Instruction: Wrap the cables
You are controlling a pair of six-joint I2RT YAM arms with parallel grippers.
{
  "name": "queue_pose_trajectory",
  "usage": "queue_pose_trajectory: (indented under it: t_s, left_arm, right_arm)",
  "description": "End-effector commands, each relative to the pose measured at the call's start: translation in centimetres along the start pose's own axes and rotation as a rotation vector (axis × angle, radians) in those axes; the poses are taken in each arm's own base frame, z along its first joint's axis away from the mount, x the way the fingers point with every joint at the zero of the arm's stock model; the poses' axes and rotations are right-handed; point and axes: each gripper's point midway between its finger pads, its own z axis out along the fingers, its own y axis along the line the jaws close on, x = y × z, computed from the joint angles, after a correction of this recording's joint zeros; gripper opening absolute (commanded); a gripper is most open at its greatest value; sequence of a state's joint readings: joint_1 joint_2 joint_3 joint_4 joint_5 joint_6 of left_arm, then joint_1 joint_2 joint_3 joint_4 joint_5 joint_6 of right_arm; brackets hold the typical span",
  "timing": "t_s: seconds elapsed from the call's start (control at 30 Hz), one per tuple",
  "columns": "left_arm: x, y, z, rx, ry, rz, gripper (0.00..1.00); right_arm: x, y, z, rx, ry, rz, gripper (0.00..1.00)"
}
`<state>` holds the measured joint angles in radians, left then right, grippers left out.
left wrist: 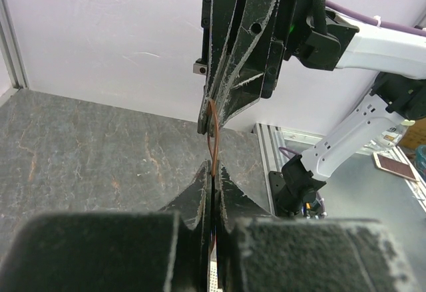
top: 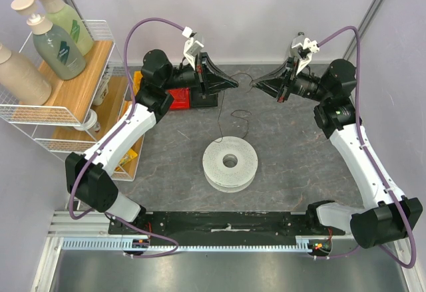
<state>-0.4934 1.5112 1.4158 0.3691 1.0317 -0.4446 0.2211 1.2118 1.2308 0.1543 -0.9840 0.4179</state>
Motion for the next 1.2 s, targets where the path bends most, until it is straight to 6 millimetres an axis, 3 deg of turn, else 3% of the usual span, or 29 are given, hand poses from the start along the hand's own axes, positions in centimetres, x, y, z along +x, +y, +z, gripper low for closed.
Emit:
queue_pose_trajectory:
  t_s: [0.0, 0.37, 0.77, 0.9, 1.07, 1.17]
  left_arm:
    - [-1.1, -1.3, -0.3, 0.014, -0.019, 0.007, 0.02]
    - [3.0, -0.5, 0.1, 0.01, 0.081, -0.087, 0.02]
    - [5.9, -1.5, 0.6, 0.012, 0.14, -0.105, 0.02]
    - [5.4, -1.3, 0.0, -0.008, 0.136, -0.088, 0.02]
    - [3.5, 0.3, -2.0, -0.073, 0.106, -0.068, 0.02]
    - [2.9, 0.2, -2.4, -0.07, 0.099, -0.038, 0.02]
  right_arm:
    - [-0.8, 0.2, 0.3, 0.011, -0.034, -0.003, 0.0]
    - [-4.9, 1.2, 1.4, -0.032, -0.199, 0.087, 0.0]
    - [-5.8, 1.2, 2.0, -0.05, -0.231, 0.122, 0.0]
    - [-5.0, 1.1, 2.1, -0.052, -0.181, 0.1, 0.0]
    - [-2.5, 1.0, 1.6, -0.03, -0.08, 0.043, 0.0]
    - [-1.6, 0.8, 1.4, -0.017, -0.051, 0.036, 0.0]
